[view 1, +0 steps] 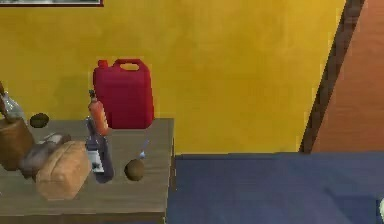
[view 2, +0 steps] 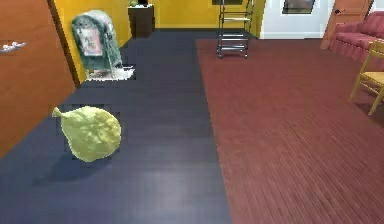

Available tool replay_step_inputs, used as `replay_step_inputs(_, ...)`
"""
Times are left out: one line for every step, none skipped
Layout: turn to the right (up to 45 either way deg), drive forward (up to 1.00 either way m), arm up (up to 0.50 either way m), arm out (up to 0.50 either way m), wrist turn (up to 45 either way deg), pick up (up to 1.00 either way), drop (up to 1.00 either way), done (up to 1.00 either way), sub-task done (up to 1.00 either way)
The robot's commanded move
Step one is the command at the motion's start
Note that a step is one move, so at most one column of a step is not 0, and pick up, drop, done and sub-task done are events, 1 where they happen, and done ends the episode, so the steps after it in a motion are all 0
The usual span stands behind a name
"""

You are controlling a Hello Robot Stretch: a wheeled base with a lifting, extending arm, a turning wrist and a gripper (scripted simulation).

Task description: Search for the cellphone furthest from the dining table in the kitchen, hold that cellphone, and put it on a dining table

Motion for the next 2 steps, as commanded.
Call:
replay_step_inputs(36.0,0.00,0.00,0.00,0.0,0.00,0.00,0.00,0.00)
replay_step_inputs(0.0,0.45,0.00,0.00,0.0,0.00,0.00,0.00,0.00)
